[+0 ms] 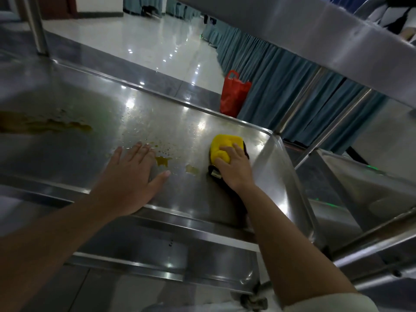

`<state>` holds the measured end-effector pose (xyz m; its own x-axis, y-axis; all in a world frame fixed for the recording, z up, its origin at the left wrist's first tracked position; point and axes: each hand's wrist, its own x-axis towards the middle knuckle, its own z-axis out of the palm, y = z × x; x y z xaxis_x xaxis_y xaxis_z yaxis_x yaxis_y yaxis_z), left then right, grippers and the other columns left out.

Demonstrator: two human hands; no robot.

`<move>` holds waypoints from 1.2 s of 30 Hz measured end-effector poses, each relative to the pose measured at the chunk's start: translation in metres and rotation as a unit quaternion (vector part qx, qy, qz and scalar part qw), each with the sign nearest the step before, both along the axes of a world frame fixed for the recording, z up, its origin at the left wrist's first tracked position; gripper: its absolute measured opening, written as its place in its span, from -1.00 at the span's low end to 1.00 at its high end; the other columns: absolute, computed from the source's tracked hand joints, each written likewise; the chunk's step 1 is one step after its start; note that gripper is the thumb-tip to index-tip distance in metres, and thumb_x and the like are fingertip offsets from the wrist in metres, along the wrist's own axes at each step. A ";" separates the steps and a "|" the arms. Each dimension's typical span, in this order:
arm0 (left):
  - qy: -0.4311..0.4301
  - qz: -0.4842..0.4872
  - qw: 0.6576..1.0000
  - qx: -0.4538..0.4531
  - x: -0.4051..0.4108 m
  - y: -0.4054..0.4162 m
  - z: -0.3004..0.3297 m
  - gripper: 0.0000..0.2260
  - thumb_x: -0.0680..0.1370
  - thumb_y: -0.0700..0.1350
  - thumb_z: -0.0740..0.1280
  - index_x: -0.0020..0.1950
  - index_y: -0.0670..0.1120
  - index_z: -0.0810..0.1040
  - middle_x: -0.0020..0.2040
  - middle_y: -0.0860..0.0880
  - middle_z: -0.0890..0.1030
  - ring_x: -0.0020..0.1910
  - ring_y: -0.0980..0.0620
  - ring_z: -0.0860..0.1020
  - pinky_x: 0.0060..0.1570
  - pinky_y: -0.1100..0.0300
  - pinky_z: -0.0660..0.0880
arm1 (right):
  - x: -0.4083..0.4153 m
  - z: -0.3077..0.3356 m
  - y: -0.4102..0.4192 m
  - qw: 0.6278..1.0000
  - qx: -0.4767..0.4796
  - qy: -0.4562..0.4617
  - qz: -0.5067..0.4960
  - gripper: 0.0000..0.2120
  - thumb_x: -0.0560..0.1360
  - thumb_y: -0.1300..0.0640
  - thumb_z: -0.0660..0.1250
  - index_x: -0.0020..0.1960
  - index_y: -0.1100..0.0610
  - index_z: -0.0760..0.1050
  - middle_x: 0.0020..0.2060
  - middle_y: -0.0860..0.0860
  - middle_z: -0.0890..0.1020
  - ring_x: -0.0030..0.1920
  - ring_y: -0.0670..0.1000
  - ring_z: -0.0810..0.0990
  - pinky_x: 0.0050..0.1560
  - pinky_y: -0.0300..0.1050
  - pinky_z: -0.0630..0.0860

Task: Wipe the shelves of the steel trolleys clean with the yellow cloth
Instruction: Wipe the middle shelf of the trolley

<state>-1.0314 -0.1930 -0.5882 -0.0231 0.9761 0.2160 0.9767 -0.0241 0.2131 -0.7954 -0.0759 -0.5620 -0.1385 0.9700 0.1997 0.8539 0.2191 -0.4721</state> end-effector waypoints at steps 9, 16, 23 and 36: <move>-0.011 0.048 0.998 0.046 0.009 -0.009 0.011 -0.41 0.60 0.19 -0.05 0.52 -0.13 0.20 0.54 -0.10 0.22 0.55 -0.03 0.03 0.49 -0.05 -0.07 | -0.018 -0.005 -0.074 0.986 -0.038 -0.002 0.162 -0.53 0.53 -0.13 0.20 0.43 -0.21 0.25 0.54 -0.03 0.06 0.51 0.06 0.08 0.47 0.12 0.12; -0.042 -0.036 0.997 0.053 0.012 -0.022 0.023 -0.49 0.63 0.12 -0.03 0.50 -0.12 0.19 0.53 -0.10 0.21 0.55 -0.06 0.04 0.50 -0.06 -0.02 | -0.002 -0.005 -0.104 0.999 -0.040 0.027 -0.002 -0.60 0.65 -0.06 -0.03 0.47 -0.14 0.21 0.55 -0.03 0.04 0.53 0.01 0.06 0.46 0.19 0.05; 0.087 -0.030 0.994 0.056 -0.121 -0.048 0.025 -0.30 0.53 0.26 -0.17 0.47 -0.14 0.32 0.47 -0.14 0.35 0.51 -0.13 0.19 0.45 -0.20 0.08 | -0.040 0.004 -0.104 0.991 -0.071 -0.063 -0.099 -0.51 0.62 -0.13 -0.05 0.52 -0.05 0.10 0.55 0.01 0.02 0.53 0.11 -0.05 0.46 0.31 -0.03; 0.032 0.017 0.997 0.064 -0.180 -0.047 0.000 -0.29 0.53 0.28 -0.22 0.51 -0.11 0.22 0.52 -0.10 0.26 0.55 -0.07 0.05 0.47 -0.11 -0.08 | -0.238 -0.012 -0.097 0.997 -0.055 -0.042 0.018 -0.48 0.56 -0.22 0.07 0.49 -0.17 0.14 0.56 0.05 -0.06 0.52 0.19 -0.02 0.49 0.17 -0.03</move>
